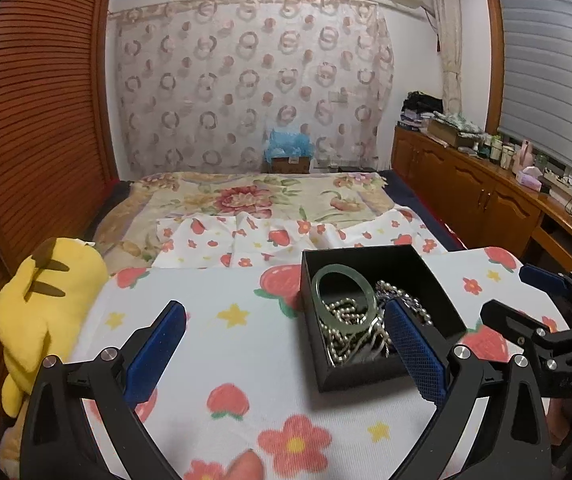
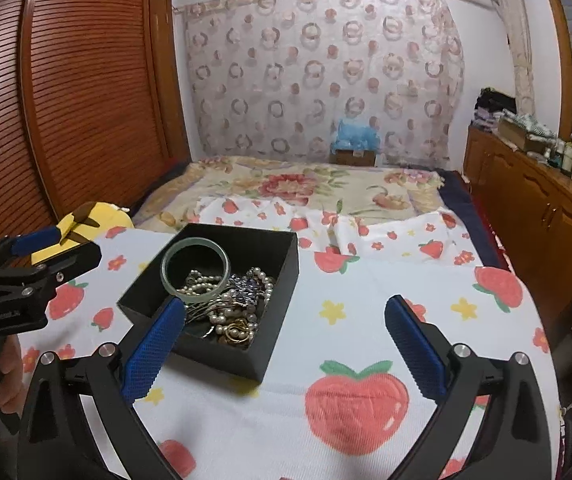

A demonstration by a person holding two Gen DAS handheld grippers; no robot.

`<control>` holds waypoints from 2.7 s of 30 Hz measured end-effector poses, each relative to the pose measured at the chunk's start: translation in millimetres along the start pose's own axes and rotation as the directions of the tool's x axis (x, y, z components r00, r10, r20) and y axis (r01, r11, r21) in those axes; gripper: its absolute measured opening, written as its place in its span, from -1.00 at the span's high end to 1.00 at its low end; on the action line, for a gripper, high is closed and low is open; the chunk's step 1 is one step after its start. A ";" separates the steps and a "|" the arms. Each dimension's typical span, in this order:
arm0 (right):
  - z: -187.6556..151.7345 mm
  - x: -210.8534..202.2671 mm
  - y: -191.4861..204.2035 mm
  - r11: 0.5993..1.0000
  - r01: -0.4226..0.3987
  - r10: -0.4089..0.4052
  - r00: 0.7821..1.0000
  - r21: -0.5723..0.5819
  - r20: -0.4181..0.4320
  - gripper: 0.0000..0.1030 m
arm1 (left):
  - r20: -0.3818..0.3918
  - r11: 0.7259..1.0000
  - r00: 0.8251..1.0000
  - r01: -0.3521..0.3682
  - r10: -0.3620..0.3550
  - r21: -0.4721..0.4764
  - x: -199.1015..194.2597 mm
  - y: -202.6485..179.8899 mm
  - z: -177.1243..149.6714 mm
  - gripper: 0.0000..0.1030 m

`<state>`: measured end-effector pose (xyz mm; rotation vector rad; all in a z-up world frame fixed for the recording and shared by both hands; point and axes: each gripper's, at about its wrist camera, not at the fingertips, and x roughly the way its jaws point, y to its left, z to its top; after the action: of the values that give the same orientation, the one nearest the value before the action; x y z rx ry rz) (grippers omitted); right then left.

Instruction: Organize jewelry

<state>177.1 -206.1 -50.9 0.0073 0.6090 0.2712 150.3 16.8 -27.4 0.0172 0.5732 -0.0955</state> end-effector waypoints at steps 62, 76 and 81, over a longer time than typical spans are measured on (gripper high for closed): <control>-38.6 -131.8 15.6 0.998 0.040 -0.048 0.978 0.042 0.201 -0.95 | 0.116 0.999 0.992 -0.042 0.042 0.000 -119.1 -20.6 -33.7 -0.86; -38.8 -131.9 14.9 0.998 0.039 -0.047 0.979 0.043 0.200 -0.95 | 0.123 0.999 0.991 -0.044 0.043 0.001 -123.5 -22.1 -32.3 -0.86; -39.1 -131.8 14.9 0.998 0.039 -0.047 0.978 0.043 0.201 -0.95 | 0.124 0.999 0.991 -0.044 0.044 0.002 -123.9 -22.3 -32.6 -0.86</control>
<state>47.7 -228.1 -7.4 0.0588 0.4117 0.2135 26.9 6.6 12.6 0.0286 0.4479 -0.0545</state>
